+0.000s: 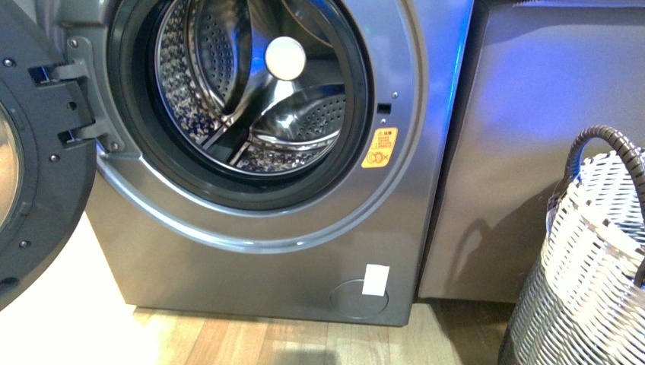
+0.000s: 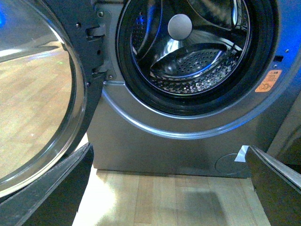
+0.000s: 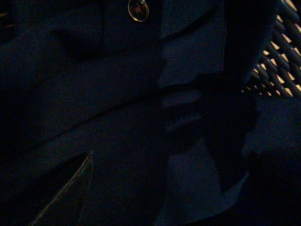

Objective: Put clothes into washing machine

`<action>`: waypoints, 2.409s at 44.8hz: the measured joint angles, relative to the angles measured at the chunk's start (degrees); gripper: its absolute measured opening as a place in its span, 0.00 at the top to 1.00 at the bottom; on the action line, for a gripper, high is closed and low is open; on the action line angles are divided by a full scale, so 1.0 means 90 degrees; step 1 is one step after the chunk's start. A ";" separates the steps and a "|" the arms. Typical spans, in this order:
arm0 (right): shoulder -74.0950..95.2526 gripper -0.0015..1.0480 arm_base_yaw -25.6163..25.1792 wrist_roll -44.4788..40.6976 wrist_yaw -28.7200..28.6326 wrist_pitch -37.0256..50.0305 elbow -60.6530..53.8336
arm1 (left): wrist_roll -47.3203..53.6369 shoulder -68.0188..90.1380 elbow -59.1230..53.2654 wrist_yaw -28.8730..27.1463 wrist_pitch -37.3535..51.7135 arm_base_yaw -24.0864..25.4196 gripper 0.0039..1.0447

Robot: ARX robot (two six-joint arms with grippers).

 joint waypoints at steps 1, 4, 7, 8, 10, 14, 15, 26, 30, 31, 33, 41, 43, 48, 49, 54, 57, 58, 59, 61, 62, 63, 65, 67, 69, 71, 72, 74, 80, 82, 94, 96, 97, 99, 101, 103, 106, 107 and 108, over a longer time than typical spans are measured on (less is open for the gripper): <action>0.0056 0.07 0.0005 0.0002 0.0022 -0.0010 0.0049 | 0.0000 0.0000 0.0000 0.0000 0.0000 0.0000 0.06; 0.0172 0.07 0.0007 0.0034 0.0068 -0.0090 0.0182 | -0.0002 0.0000 0.0000 0.0000 0.0000 0.0000 0.06; 0.0240 0.07 0.0005 0.0085 0.0090 -0.0134 0.0243 | 0.0000 0.0000 0.0000 0.0000 0.0000 0.0000 0.06; 0.0260 0.07 0.0000 0.0092 0.0097 -0.0134 0.0250 | 0.0000 0.0000 0.0000 0.0000 0.0000 0.0000 0.06; 0.0294 0.07 -0.0005 0.0100 0.0119 -0.0141 0.0265 | 0.0000 0.0000 0.0000 0.0000 0.0000 0.0000 0.06; 0.0367 0.07 -0.0029 0.0165 0.0143 -0.0146 0.0274 | -0.0002 0.0000 0.0000 0.0000 0.0000 0.0000 0.06; 0.0391 0.07 -0.0036 0.0182 0.0151 -0.0143 0.0279 | 0.0000 0.0000 0.0000 0.0000 0.0000 0.0000 0.06; 0.0704 0.07 -0.0163 0.0350 0.0180 -0.0095 0.0325 | 0.0000 0.0000 0.0000 0.0000 0.0000 0.0000 0.06; 0.0767 0.07 -0.0202 0.0381 0.0172 -0.0078 0.0342 | 0.0000 0.0000 0.0000 0.0000 0.0000 0.0000 0.06; 0.0789 0.07 -0.0211 0.0386 0.0172 -0.0075 0.0350 | -0.0002 0.0000 0.0000 0.0000 0.0000 0.0000 0.06; 0.0821 0.07 -0.0233 0.0403 0.0160 -0.0066 0.0364 | 0.0000 0.0000 0.0000 0.0000 0.0000 0.0000 0.06; 0.0913 0.08 -0.0299 0.0512 0.0112 -0.0049 0.0386 | 0.0000 0.0000 0.0000 0.0000 0.0000 0.0000 0.06; 0.0925 0.15 -0.0313 0.0544 0.0090 -0.0049 0.0386 | -0.0002 0.0000 0.0000 0.0000 0.0000 0.0000 0.06; 0.0952 0.33 -0.0316 0.0551 0.0080 -0.0034 0.0381 | 0.0000 0.0000 0.0000 0.0000 0.0000 0.0000 0.06; 0.0957 0.36 -0.0316 0.0554 0.0080 -0.0029 0.0379 | -0.0002 0.0000 0.0000 0.0000 0.0000 0.0000 0.06; 0.0971 0.52 -0.0316 0.0554 0.0070 -0.0005 0.0374 | 0.0000 0.0000 0.0000 0.0000 0.0000 0.0000 0.06; 0.0969 0.63 -0.0313 0.0549 0.0034 0.0056 0.0340 | 0.0000 0.0000 0.0000 0.0000 0.0000 0.0000 0.06; 0.0962 0.68 -0.0313 0.0549 0.0032 0.0102 0.0299 | 0.0000 0.0000 0.0000 0.0000 0.0000 0.0000 0.06; 0.0947 0.71 -0.0308 0.0549 0.0027 0.0138 0.0257 | 0.0000 0.0000 0.0000 0.0000 0.0000 0.0000 0.06; 0.0899 0.78 -0.0299 0.0549 0.0010 0.0216 0.0148 | 0.0000 0.0000 0.0000 0.0000 0.0000 0.0000 0.06; 0.0838 0.83 -0.0282 0.0549 -0.0019 0.0304 0.0044 | 0.0000 0.0000 0.0000 0.0000 0.0000 0.0000 0.06; 0.0758 0.87 -0.0260 0.0544 -0.0053 0.0403 -0.0078 | -0.0002 0.0000 0.0000 0.0000 0.0000 0.0000 0.06; 0.0629 0.91 -0.0238 0.0542 -0.0090 0.0517 -0.0243 | 0.0000 0.0000 0.0000 0.0000 0.0000 0.0000 0.06; 0.0425 0.93 -0.0202 0.0544 -0.0136 0.0648 -0.0457 | 0.0000 0.0000 0.0000 0.0000 0.0000 0.0000 0.06; 0.0236 0.93 -0.0170 0.0546 -0.0185 0.0748 -0.0634 | 0.0000 0.0000 0.0000 0.0000 0.0000 0.0000 0.06; -0.0085 0.93 -0.0124 0.0549 -0.0255 0.0930 -0.0930 | -0.0002 0.0000 0.0000 0.0000 0.0000 0.0000 0.06; -0.0204 0.93 -0.0107 0.0549 -0.0282 0.0984 -0.1030 | -0.0002 0.0000 0.0000 0.0000 0.0000 0.0000 0.06; -0.0372 0.93 -0.0087 0.0554 -0.0313 0.1064 -0.1175 | 0.0000 0.0000 0.0000 0.0000 0.0000 0.0000 0.06; -0.0967 0.93 -0.0034 0.0573 -0.0491 0.1428 -0.1698 | 0.0000 0.0000 0.0000 0.0000 0.0000 0.0000 0.06; -0.1224 0.93 -0.0012 0.0576 -0.0583 0.1613 -0.1945 | 0.0000 0.0000 0.0000 0.0000 0.0000 0.0000 0.06; -0.2982 0.93 0.0134 0.0648 -0.1010 0.2664 -0.3456 | 0.0000 0.0000 0.0000 0.0000 0.0000 0.0000 0.06; -0.3281 0.93 0.0197 0.0644 -0.1081 0.2781 -0.3636 | 0.0000 0.0000 0.0000 0.0000 0.0000 0.0000 0.06; -0.3466 0.93 0.0238 0.0644 -0.1122 0.2834 -0.3738 | 0.0000 0.0000 0.0000 0.0000 0.0000 0.0000 0.06; -0.3721 0.93 0.0299 0.0641 -0.1156 0.2897 -0.3869 | -0.0002 0.0000 0.0000 0.0000 0.0000 0.0000 0.06; -0.3980 0.93 0.0355 0.0639 -0.1173 0.2956 -0.3988 | 0.0000 0.0000 0.0000 0.0000 0.0000 0.0000 0.06; -0.4243 0.93 0.0408 0.0639 -0.1202 0.2992 -0.4097 | 0.0000 0.0000 0.0000 0.0000 0.0000 0.0000 0.06; -0.4631 0.93 0.0478 0.0639 -0.1217 0.3011 -0.4221 | -0.0002 0.0000 0.0000 0.0000 0.0000 0.0000 0.06; -0.4755 0.93 0.0500 0.0639 -0.1217 0.3021 -0.4257 | 0.0000 0.0000 0.0000 0.0000 0.0000 0.0000 0.06; -0.4877 0.93 0.0522 0.0639 -0.1219 0.3031 -0.4286 | -0.0002 0.0000 0.0000 0.0000 0.0000 0.0000 0.06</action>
